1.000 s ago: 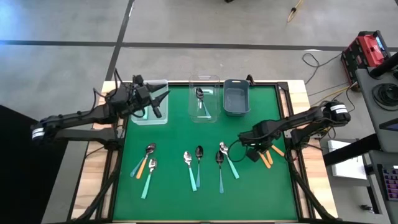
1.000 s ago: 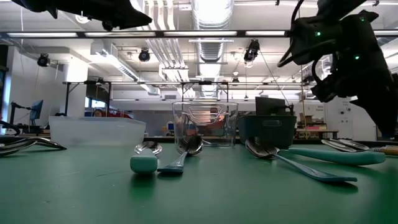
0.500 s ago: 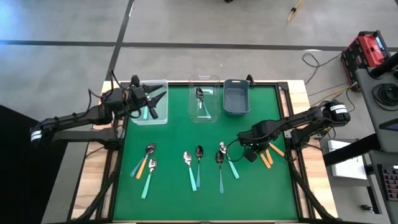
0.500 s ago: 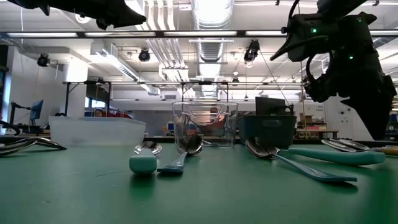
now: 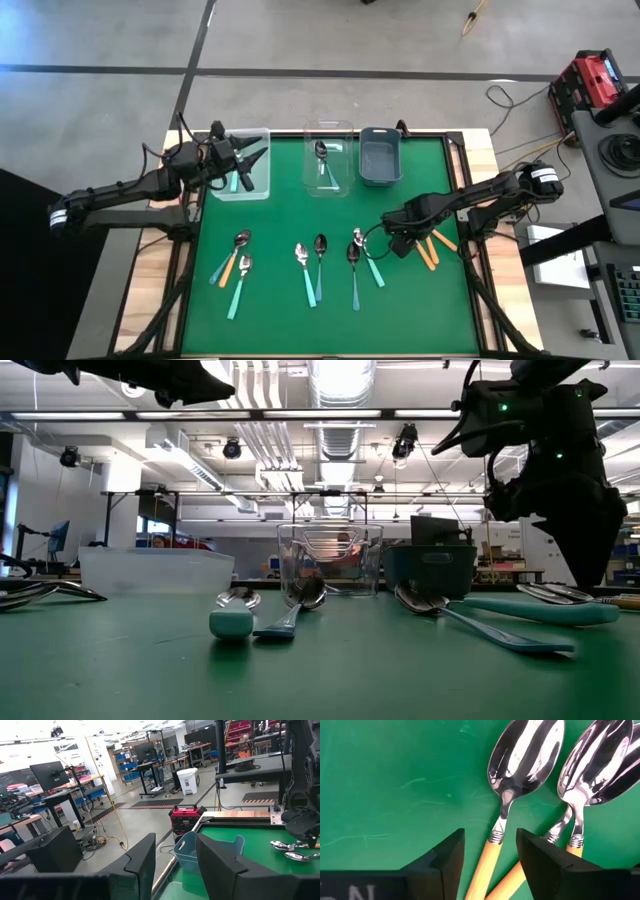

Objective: Sort silverware by color (type)
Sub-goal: Put the yellow spoon into the blue bin

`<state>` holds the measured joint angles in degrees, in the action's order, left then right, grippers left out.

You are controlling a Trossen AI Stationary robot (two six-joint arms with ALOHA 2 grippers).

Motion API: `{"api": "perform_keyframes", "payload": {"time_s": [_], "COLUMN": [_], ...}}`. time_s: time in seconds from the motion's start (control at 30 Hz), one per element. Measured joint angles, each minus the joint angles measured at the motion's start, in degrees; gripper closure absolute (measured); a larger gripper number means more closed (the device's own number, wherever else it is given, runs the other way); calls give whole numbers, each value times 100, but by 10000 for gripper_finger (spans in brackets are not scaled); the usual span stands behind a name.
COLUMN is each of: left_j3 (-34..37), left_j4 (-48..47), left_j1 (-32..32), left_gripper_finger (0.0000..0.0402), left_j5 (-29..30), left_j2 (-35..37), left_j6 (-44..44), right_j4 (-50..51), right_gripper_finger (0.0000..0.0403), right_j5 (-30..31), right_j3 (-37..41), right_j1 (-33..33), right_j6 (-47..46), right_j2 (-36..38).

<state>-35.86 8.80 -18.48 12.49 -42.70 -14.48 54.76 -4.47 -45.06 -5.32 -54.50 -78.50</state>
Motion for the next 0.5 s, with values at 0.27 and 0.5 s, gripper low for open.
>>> {"api": "perform_keyframes", "payload": {"time_s": [0.27, 0.5], "left_j3": [0, 0], "left_j4": [2, 2], "left_j1": [0, 0], "left_gripper_finger": [279, 279], "left_j5": [0, 0], "left_j2": [0, 0], "left_j6": [0, 0], "right_j4": [-304, -958], "right_gripper_finger": [244, 262], "right_j5": [4, 3], "right_j3": [252, 725], "right_j1": [-2, -2], "right_j6": [2, 2], "right_j2": [-2, 17]}}
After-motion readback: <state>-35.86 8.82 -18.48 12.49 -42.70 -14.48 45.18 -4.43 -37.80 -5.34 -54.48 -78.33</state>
